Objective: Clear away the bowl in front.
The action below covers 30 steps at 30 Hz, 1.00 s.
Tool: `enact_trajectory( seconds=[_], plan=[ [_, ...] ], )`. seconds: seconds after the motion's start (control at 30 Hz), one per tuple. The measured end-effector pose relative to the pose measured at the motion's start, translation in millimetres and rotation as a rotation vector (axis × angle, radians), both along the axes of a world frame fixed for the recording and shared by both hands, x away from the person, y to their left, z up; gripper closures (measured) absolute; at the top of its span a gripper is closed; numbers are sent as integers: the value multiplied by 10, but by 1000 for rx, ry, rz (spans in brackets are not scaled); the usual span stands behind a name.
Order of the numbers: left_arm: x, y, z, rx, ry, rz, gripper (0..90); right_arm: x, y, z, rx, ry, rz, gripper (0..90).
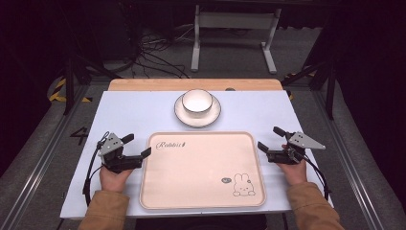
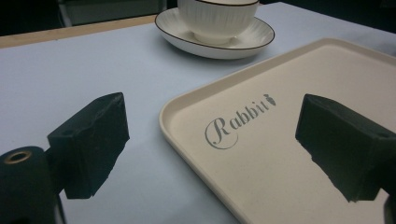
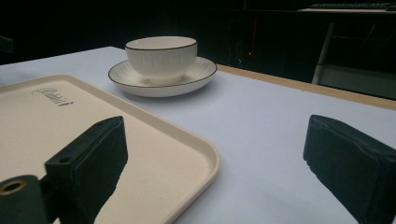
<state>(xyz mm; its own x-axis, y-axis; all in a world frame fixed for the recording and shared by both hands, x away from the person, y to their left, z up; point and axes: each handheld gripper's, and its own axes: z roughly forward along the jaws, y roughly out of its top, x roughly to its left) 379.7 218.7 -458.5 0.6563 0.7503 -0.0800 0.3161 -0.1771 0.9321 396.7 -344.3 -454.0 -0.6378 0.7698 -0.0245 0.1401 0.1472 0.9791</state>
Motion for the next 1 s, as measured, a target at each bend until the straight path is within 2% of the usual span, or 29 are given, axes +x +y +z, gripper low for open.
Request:
enact_trajectory(
  seconds=[0.17,0.47,0.73,1.0],
  plan=[
    [-3,23,3,-25,8,10,97,0,-3,0,1,-1,-1,69],
    [-13,6,7,-18,-3,-1,91,-1,-8,5,11,0,-1,68],
    [-12,6,3,-15,14,3,84,-1,-11,6,8,-4,-8,67],
    [-18,-23,2,-14,28,-15,83,2,-12,6,10,-3,-7,66]
  ],
)
